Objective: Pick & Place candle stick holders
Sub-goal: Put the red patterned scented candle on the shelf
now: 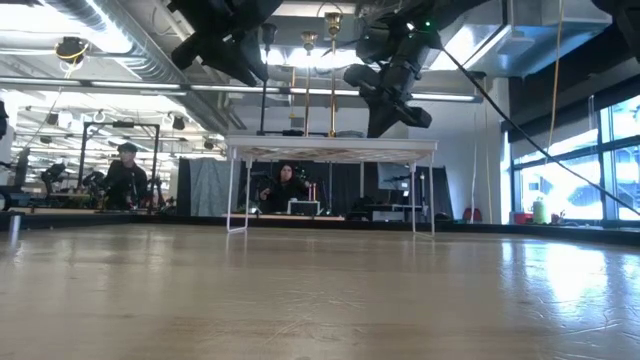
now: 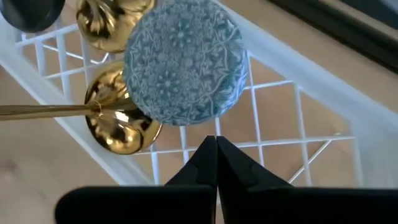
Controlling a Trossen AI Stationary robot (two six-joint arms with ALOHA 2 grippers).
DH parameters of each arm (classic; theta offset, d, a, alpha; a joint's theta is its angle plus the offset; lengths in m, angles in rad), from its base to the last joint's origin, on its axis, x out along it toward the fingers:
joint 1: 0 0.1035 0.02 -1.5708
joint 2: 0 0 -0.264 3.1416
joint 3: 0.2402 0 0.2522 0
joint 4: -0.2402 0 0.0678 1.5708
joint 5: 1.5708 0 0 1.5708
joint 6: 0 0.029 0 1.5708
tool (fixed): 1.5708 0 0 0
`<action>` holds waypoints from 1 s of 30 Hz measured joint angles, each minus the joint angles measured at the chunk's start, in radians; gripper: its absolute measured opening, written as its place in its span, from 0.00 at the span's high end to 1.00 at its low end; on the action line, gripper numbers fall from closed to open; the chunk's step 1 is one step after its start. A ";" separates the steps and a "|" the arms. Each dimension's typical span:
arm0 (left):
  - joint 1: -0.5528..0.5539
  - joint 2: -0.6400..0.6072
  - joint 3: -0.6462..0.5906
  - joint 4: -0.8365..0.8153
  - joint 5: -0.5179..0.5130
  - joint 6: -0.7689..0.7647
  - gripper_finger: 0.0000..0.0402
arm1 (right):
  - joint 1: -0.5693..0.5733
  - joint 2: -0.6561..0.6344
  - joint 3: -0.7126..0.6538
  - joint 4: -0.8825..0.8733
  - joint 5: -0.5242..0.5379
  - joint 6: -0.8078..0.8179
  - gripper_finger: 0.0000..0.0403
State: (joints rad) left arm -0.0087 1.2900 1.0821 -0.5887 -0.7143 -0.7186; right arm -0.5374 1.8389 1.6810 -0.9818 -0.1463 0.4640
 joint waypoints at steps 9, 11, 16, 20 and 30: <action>-0.004 -0.003 0.000 -0.017 0.004 -0.007 0.72 | 0.007 -0.006 0.090 -0.011 0.084 -0.004 1.00; -0.004 -0.006 0.000 -0.017 0.003 -0.007 0.72 | 0.007 -0.006 0.118 -0.036 0.113 -0.007 1.00; -0.004 -0.020 0.000 -0.022 -0.001 -0.007 0.72 | 0.006 -0.007 0.198 -0.152 0.198 -0.035 1.00; -0.004 -0.021 0.000 -0.022 -0.001 -0.003 0.72 | 0.005 -0.007 0.263 -0.251 0.237 -0.068 1.00; -0.023 -0.021 0.000 -0.021 -0.001 0.000 0.72 | 0.091 -0.078 0.349 -0.460 0.190 -0.210 1.00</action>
State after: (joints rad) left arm -0.0321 1.2686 1.0817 -0.6102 -0.7151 -0.7190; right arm -0.4466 1.7608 2.0297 -1.4420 0.0441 0.2544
